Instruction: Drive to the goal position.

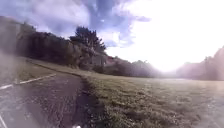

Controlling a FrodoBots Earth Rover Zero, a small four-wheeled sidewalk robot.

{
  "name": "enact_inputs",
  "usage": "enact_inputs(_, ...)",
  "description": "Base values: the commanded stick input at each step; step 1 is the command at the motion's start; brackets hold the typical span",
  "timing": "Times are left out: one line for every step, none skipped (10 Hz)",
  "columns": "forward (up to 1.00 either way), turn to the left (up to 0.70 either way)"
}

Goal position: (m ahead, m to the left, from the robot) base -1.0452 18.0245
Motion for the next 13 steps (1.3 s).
enact_inputs(0.0, 0.0)
enact_inputs(0.7, 0.0)
enact_inputs(0.7, 0.0)
enact_inputs(0.7, 0.0)
enact_inputs(0.0, 0.0)
enact_inputs(0.0, 0.0)
enact_inputs(0.0, 0.0)
enact_inputs(0.0, 0.07)
enact_inputs(0.0, 0.7)
enact_inputs(0.0, 0.7)
enact_inputs(0.0, 0.7)
enact_inputs(0.0, 0.7)
enact_inputs(0.0, 0.7)
